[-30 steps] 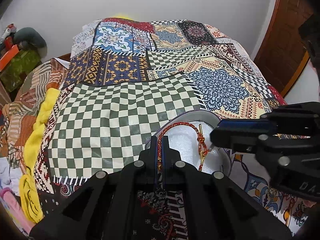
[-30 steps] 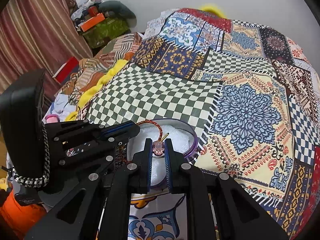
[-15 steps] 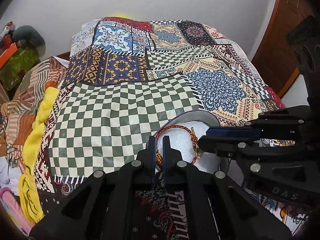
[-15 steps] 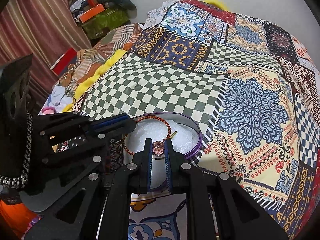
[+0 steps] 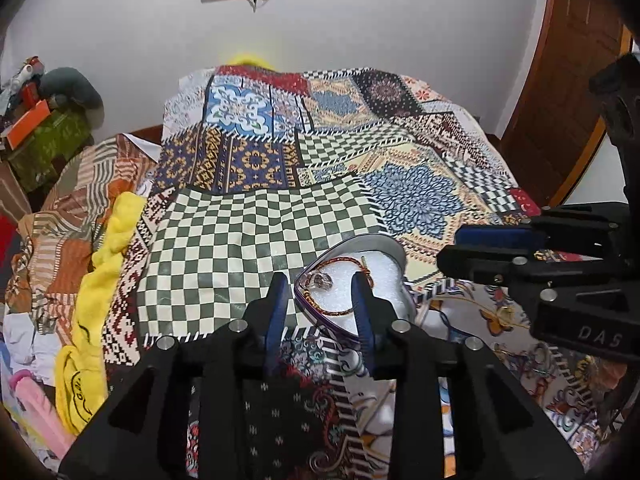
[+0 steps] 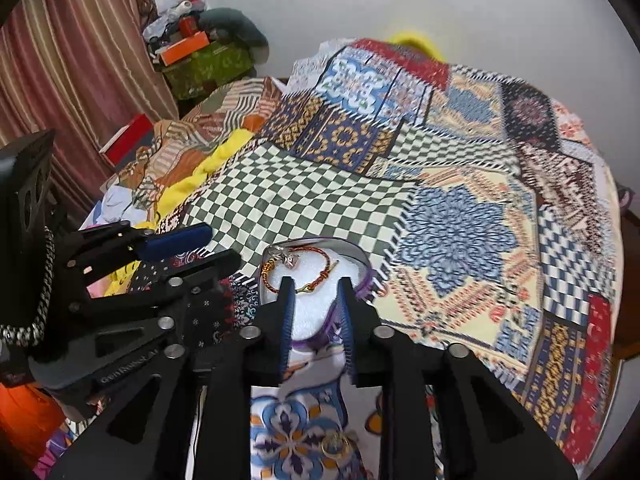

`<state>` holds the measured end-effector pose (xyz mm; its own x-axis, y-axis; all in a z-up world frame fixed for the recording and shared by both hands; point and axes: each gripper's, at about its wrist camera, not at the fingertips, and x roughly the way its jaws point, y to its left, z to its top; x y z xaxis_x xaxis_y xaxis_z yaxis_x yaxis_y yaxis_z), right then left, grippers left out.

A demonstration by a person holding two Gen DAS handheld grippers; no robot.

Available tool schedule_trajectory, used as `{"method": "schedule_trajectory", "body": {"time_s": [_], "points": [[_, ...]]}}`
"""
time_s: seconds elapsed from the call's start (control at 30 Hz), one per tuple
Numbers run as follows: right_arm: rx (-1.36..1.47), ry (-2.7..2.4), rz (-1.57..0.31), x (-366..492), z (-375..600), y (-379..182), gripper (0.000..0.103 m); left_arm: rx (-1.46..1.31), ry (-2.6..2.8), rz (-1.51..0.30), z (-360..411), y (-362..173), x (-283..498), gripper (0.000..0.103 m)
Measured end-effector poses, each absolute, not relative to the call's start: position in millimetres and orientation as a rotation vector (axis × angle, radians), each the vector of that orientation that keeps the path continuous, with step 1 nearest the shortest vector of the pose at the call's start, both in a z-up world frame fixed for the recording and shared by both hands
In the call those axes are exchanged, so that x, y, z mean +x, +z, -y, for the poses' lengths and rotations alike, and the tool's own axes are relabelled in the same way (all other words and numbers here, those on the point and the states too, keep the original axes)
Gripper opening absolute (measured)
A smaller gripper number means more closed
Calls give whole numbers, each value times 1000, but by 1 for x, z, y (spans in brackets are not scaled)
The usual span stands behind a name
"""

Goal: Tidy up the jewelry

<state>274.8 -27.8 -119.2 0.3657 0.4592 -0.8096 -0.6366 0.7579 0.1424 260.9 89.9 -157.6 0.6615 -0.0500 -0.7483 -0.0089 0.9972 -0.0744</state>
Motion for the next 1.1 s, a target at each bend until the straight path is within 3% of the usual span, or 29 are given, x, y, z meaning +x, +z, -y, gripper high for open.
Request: {"method": "schedule_trajectory", "body": {"time_s": [0.1, 0.17, 0.6, 1.1], "points": [[-203, 689, -929, 265, 40, -109, 37, -79, -26, -837, -88, -150, 251, 35], [-202, 671, -906, 259, 48, -104, 40, -79, -26, -828, -85, -144, 242, 40], [-190, 582, -851, 233, 109, -96, 41, -74, -89, -859, -53, -144, 214, 45], [-211, 531, -928, 215, 153, -141, 41, -20, -216, -945, 3, -184, 218, 43]]}}
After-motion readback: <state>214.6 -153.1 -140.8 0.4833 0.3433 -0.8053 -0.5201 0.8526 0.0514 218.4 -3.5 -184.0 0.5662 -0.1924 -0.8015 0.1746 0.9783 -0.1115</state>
